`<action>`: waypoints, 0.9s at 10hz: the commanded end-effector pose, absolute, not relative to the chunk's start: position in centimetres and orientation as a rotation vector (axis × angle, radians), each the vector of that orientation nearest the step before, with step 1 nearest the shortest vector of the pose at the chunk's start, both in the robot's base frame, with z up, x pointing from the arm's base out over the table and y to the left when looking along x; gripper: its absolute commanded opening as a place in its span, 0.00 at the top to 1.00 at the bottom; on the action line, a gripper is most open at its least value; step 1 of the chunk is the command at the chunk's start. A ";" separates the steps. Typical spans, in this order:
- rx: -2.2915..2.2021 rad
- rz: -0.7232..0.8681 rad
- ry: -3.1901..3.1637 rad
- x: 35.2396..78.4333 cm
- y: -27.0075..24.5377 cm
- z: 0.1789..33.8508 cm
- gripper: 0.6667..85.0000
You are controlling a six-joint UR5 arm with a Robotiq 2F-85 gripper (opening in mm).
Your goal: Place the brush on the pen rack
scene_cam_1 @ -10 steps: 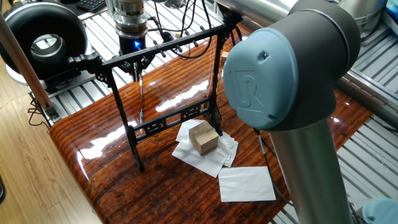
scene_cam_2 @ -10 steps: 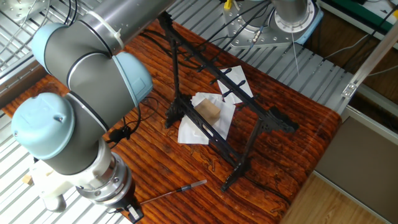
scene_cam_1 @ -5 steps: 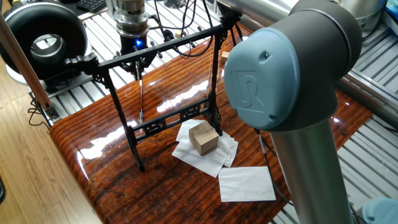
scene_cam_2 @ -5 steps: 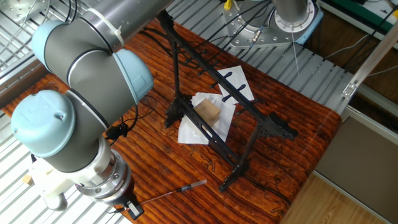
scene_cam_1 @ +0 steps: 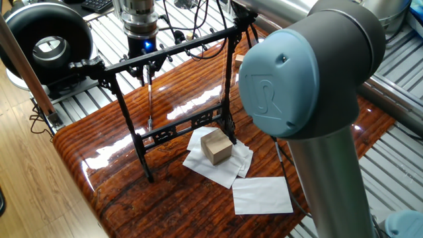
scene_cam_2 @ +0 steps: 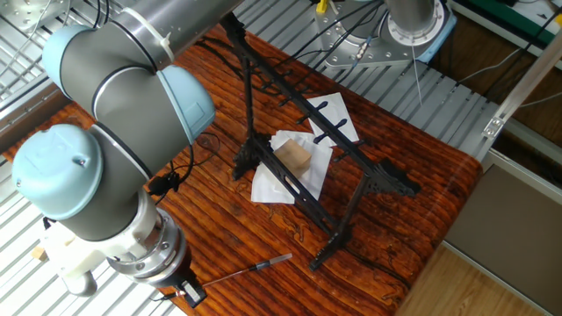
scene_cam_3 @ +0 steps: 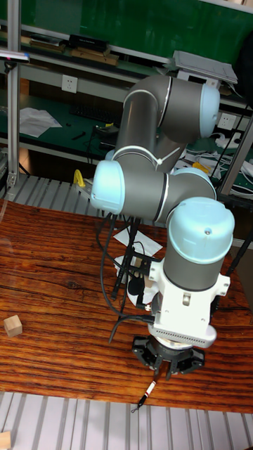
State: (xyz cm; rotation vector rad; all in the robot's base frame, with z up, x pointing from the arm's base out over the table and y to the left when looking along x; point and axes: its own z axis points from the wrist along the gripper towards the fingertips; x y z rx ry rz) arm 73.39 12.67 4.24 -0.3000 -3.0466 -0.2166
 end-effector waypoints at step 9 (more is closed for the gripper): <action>-0.165 -0.336 -3.046 72.0 11.8 7.2 0.70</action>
